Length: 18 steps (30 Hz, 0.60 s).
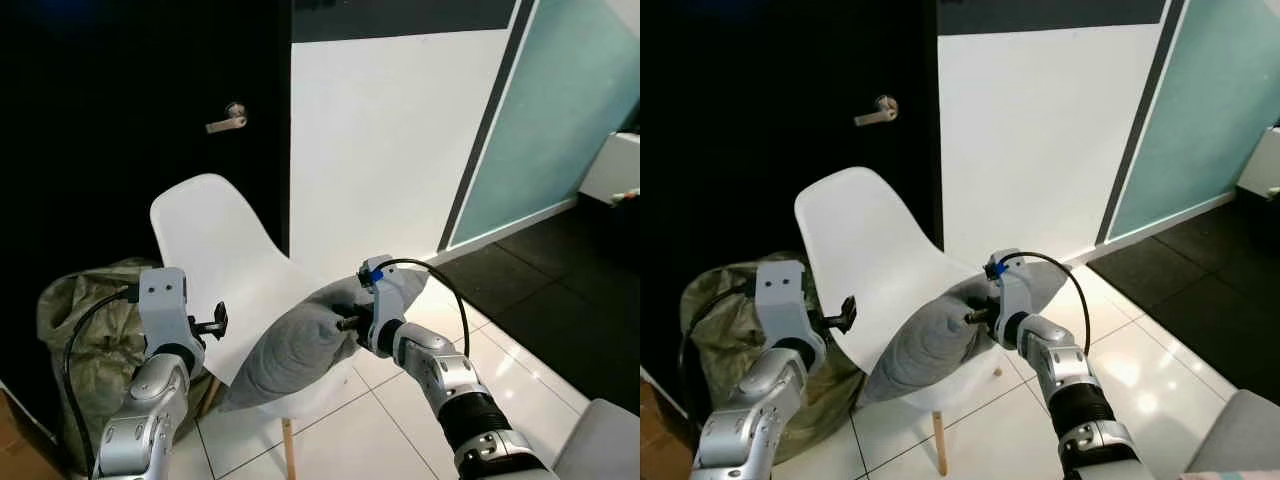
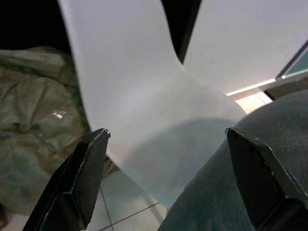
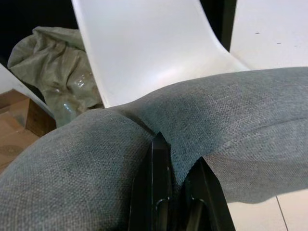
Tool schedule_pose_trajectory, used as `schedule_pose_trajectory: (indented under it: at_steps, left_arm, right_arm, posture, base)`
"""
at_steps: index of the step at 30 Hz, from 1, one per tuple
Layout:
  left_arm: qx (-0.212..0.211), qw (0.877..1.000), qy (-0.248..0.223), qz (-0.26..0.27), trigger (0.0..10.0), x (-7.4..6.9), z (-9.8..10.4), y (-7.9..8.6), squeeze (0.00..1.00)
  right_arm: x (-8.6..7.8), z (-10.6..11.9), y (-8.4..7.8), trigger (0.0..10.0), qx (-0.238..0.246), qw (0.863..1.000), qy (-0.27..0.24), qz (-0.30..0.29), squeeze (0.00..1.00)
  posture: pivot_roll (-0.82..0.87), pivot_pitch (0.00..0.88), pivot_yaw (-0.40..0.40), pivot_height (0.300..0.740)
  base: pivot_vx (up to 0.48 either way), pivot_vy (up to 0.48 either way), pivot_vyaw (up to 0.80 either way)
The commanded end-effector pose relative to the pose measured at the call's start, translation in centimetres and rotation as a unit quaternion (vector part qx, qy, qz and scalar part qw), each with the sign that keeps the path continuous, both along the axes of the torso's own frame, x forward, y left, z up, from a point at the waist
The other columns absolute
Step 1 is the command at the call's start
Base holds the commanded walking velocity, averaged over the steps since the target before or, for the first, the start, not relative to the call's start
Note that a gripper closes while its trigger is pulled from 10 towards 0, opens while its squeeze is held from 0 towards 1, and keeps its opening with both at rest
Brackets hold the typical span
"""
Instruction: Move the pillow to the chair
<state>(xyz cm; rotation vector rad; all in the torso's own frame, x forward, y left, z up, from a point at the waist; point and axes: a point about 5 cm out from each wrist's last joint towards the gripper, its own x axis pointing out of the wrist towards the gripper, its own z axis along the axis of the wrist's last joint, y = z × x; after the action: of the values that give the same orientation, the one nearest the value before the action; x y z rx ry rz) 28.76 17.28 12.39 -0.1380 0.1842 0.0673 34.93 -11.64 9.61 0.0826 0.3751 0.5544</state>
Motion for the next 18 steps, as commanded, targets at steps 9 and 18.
schedule_pose_trajectory:
  at_steps: [9,18]
  left_arm:
    - [-0.001,1.0,-0.001,-0.005,10.0,0.06,-0.01,-0.32,0.0]
    - [0.003,1.0,0.003,-0.002,10.0,-0.08,-0.01,-0.37,0.0]
  right_arm:
    - [0.56,1.25,0.54,10.0,-0.004,1.0,-0.015,0.012,0.0]
    - [0.64,1.42,0.54,10.0,0.003,1.0,-0.007,0.012,0.0]
  posture:
    - [-0.14,0.0,-0.043,0.74]
    - [-0.14,0.004,-0.041,0.725]
  base:
    - [0.328,0.0,0.0]
    - [0.0,0.0,0.0]
